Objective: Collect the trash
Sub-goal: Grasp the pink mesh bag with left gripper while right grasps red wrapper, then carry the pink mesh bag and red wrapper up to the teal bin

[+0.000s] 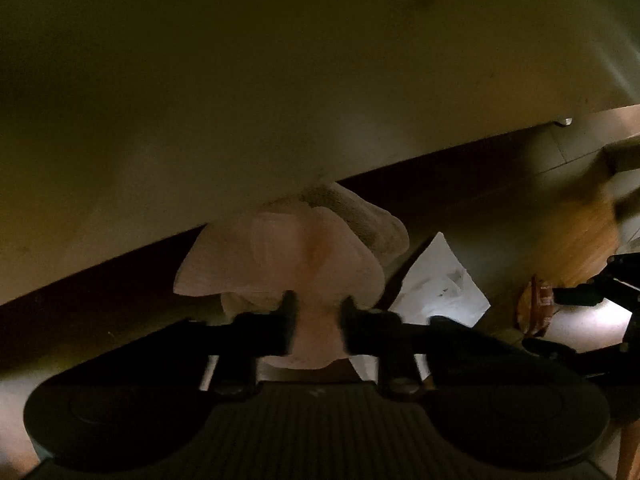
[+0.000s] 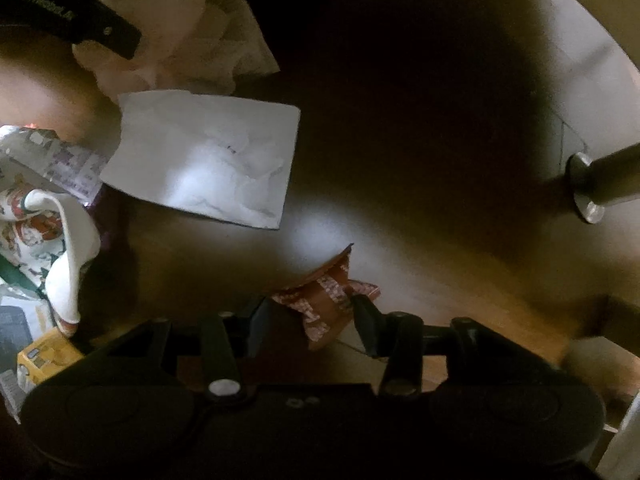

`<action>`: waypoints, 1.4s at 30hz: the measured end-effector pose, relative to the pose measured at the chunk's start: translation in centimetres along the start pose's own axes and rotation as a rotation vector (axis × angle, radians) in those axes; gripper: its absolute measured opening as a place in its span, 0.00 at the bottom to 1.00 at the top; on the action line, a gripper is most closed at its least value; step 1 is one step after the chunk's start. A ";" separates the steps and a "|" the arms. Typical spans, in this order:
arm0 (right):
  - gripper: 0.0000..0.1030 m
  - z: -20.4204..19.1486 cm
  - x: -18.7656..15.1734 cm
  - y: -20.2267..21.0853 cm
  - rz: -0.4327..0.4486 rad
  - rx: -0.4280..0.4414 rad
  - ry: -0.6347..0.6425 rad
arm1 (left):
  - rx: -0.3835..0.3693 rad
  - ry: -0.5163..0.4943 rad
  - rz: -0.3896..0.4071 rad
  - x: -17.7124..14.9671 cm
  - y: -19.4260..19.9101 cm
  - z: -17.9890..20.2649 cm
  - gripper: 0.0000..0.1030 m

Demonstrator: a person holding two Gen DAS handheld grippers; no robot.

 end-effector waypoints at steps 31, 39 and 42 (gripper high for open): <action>0.10 -2.1 2.1 17.0 0.173 -0.022 -0.134 | -0.052 -0.093 -0.072 -2.8 16.2 -3.5 0.06; 0.10 -1.2 2.4 28.5 0.330 0.042 -0.214 | -0.066 -0.071 0.050 0.7 26.0 -1.4 0.06; 0.10 -0.3 1.8 33.2 0.391 0.052 -0.234 | -0.077 -0.059 0.099 1.5 29.6 -0.1 0.06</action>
Point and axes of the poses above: each gripper's, at about its wrist camera, not at the fingertips, and y roughly against the way its jaws point, z to its right, x to its top, the point moved 4 cm from there along -y, roughly the way its jaws point, and after that the axes turned 4 degrees about z, right-handed, at the moved point
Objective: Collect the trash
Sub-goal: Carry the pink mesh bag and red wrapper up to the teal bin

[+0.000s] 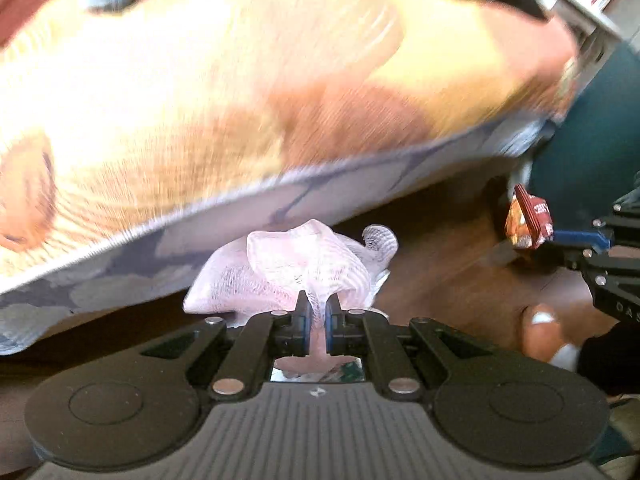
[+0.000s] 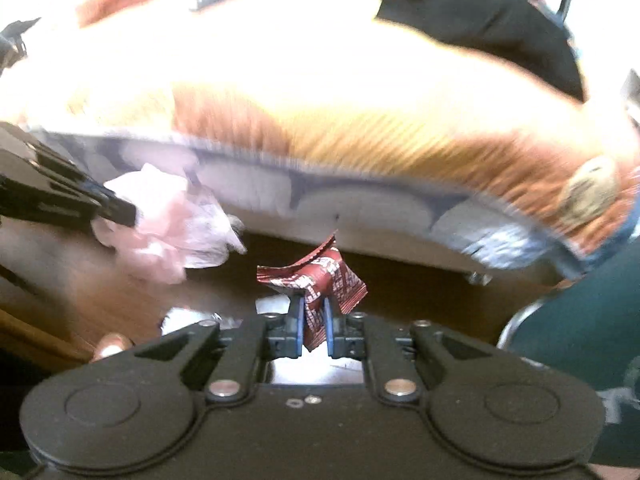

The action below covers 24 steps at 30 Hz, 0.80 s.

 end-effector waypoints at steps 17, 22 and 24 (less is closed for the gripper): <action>0.10 10.4 0.9 22.2 0.298 -0.105 -0.131 | -0.061 -0.148 0.338 7.1 17.1 18.2 0.06; 0.10 14.3 -0.1 25.1 0.354 -0.148 -0.180 | -0.085 -0.205 0.407 9.3 19.5 24.4 0.06; 0.10 15.6 -0.7 25.8 0.363 -0.162 -0.197 | -0.081 -0.230 0.428 10.1 19.8 26.6 0.06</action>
Point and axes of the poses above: each gripper's, at about its wrist camera, not at the fingertips, and y roughly against the way its jaws point, z to its right, x to its top, the point moved 4 cm from there along -y, roughly the way its jaws point, and after that the axes turned 4 degrees about z, right-handed, at the moved point
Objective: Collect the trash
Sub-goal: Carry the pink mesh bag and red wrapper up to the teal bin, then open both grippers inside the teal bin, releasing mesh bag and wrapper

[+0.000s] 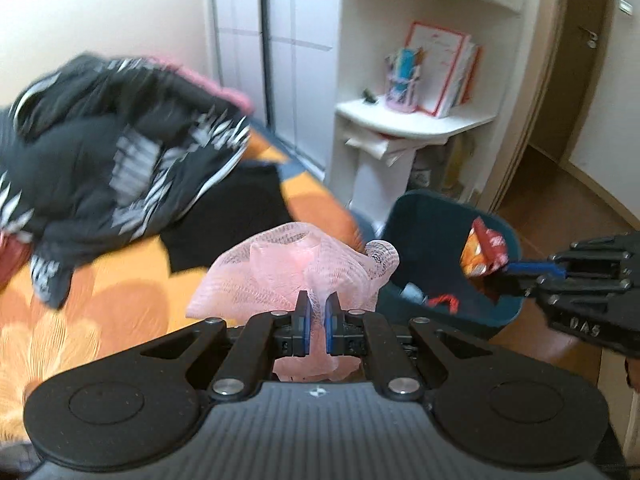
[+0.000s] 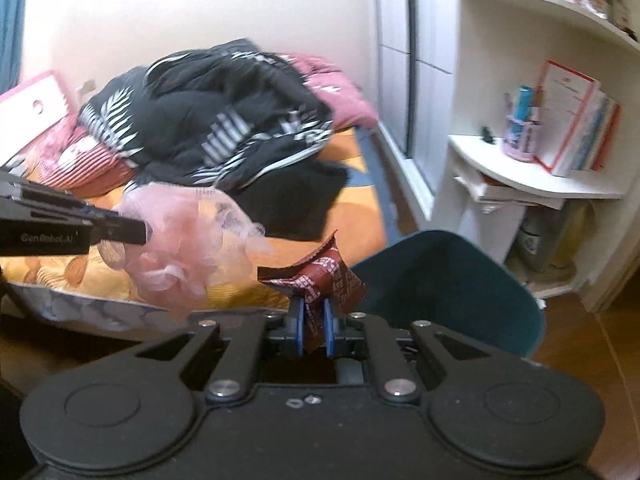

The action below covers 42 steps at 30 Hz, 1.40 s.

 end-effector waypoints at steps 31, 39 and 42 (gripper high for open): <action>0.10 12.4 -6.7 -7.7 -0.267 -0.090 -0.278 | -0.096 -0.284 -0.253 1.0 -19.4 17.0 0.06; 0.17 12.7 -7.8 -8.4 -0.299 -0.104 -0.284 | -0.094 -0.255 -0.338 -1.0 -21.8 16.8 0.06; 0.20 12.9 -7.9 -8.4 -0.300 -0.110 -0.292 | -0.095 -0.226 -0.362 -1.3 -22.3 16.6 0.07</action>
Point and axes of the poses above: each gripper's, at about its wrist camera, not at the fingertips, and y roughly against the way its jaws point, z to its right, x to its top, the point moved 4 cm from there along -y, roughly the way its jaws point, and after that the axes turned 4 degrees about z, right-handed, at the moved point
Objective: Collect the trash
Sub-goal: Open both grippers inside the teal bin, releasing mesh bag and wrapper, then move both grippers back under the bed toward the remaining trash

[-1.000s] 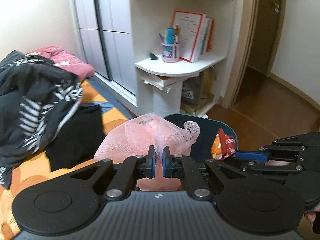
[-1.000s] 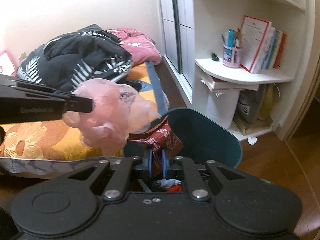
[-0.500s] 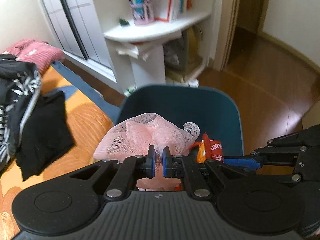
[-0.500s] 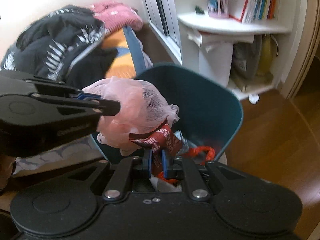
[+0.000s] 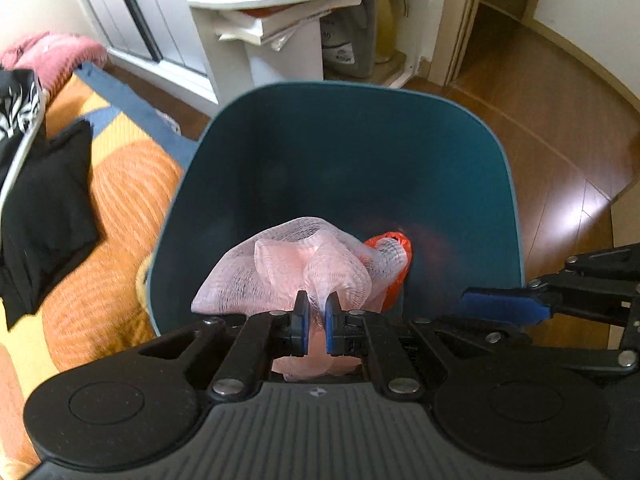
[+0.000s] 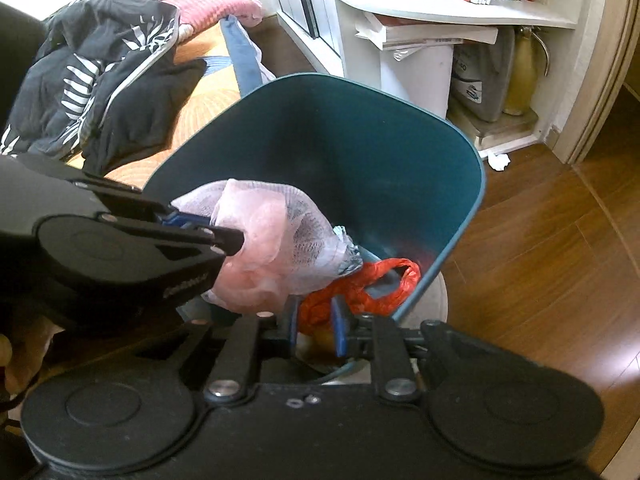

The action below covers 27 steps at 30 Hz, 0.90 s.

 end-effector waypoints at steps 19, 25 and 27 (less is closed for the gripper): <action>0.36 -0.4 0.6 4.5 0.084 0.011 0.016 | -0.068 0.099 0.028 -1.0 3.3 -1.3 0.13; 0.38 -1.7 1.0 7.4 0.134 0.036 0.042 | -0.092 0.130 0.082 -1.6 6.7 -2.5 0.13; 0.38 -2.4 1.0 8.3 0.148 0.050 0.054 | -0.098 0.142 0.102 -2.1 8.1 -3.1 0.13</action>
Point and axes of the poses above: each gripper's, at about its wrist camera, not at the fingertips, and y roughly against the way its jaws point, z to its right, x to its top, the point moved 4 cm from there along -y, roughly the way its jaws point, and after that the axes turned 4 degrees about z, right-handed, at the moved point
